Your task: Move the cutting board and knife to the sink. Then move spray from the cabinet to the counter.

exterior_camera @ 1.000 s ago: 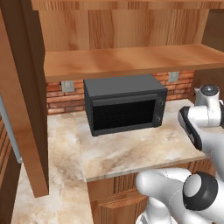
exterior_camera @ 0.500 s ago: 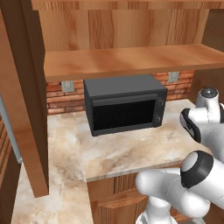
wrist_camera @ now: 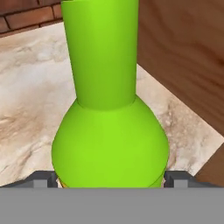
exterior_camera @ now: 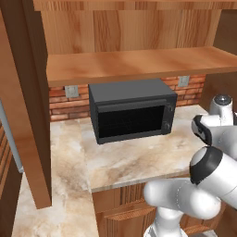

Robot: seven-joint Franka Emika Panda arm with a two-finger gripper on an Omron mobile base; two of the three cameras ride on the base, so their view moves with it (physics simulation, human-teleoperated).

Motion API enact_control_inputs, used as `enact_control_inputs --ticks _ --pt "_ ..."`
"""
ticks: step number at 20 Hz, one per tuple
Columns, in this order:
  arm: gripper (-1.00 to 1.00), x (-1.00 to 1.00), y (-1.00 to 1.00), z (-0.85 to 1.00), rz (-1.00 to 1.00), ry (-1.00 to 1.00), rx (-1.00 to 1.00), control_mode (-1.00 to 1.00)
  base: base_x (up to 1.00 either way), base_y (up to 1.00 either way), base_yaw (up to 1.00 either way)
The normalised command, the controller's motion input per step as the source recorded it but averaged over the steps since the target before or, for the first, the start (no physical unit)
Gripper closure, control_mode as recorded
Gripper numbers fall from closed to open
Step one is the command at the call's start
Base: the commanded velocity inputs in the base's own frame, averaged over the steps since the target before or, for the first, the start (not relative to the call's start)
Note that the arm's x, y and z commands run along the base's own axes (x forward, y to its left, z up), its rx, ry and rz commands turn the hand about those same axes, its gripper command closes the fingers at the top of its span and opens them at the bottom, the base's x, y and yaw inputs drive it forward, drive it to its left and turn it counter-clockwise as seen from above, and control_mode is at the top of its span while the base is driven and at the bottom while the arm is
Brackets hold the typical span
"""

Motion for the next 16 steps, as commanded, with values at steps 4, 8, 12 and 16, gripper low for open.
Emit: enact_control_inputs --ticks 4,8,12,16 --pt "1.0 0.2 -0.18 -0.34 0.0 -0.24 0.0 -1.0 0.0 0.0 0.0" --pt "1.0 0.16 -0.15 -0.34 0.04 -0.28 0.0 -1.0 0.0 0.0 0.0" --pt "1.0 0.21 -0.03 -0.17 0.1 -0.2 0.0 -1.0 0.0 0.0 0.0" --pt "1.0 0.39 0.0 -0.06 0.11 -0.11 0.0 -1.0 0.0 0.0 0.0"
